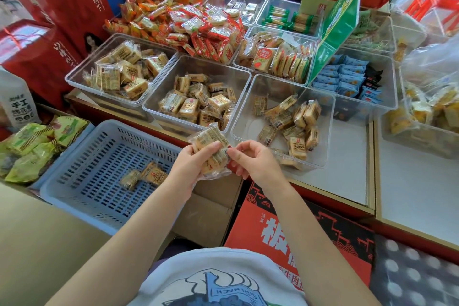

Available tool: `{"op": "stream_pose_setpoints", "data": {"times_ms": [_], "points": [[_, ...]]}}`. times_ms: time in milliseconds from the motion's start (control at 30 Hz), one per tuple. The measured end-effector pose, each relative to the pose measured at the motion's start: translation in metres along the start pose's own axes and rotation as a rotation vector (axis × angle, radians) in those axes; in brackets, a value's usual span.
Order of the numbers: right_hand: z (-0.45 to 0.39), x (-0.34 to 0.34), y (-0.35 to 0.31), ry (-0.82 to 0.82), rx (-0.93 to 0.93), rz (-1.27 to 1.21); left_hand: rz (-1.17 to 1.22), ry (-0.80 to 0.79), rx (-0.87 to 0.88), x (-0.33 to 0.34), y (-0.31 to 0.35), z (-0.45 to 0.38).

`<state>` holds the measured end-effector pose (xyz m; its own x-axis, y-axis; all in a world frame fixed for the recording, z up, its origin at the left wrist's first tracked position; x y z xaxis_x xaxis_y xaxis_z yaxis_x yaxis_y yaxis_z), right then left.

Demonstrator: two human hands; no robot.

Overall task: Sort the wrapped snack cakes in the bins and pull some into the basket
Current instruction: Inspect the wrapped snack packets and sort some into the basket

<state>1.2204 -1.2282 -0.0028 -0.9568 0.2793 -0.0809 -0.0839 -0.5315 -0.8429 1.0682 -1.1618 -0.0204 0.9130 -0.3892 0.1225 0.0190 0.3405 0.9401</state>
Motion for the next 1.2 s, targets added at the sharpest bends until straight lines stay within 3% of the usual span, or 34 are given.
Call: {"op": "stream_pose_setpoints", "data": {"times_ms": [233,433,567,700,900,1000,1100,1200], "points": [[-0.002,-0.001,-0.002,-0.013,-0.029,-0.114,0.048,0.023,-0.018,-0.003,-0.001,0.0],[-0.005,0.0,0.0,0.022,-0.04,-0.183,0.027,-0.104,-0.031,0.009,-0.006,-0.001],[-0.004,0.005,-0.008,-0.058,-0.074,-0.221,0.106,-0.075,-0.101,0.007,-0.007,-0.003],[-0.01,0.009,-0.012,-0.128,-0.064,-0.243,0.158,-0.146,-0.157,0.007,-0.005,-0.006],[-0.036,0.01,-0.001,0.0,0.037,-0.168,0.23,-0.073,-0.088,-0.011,0.005,-0.036],[-0.054,0.018,-0.002,-0.024,0.096,-0.088,0.169,-0.039,-0.077,-0.028,0.007,-0.055],[-0.07,0.034,-0.014,-0.106,0.15,-0.191,0.066,-0.023,-0.04,-0.041,0.015,-0.072],[-0.092,0.048,-0.031,-0.072,0.155,-0.134,-0.011,-0.061,-0.018,-0.053,0.025,-0.093]]}}
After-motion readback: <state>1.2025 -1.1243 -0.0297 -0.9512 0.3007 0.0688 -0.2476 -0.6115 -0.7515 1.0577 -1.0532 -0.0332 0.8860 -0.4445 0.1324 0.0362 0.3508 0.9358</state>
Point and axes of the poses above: each hand's wrist, its own z-axis away from the middle knuckle, its own x-axis out of the palm, y = z × x, the point moved 8 cm from there along -z, towards the middle knuckle, and after that the axes turned 13 degrees about x, right-handed, at the moved point
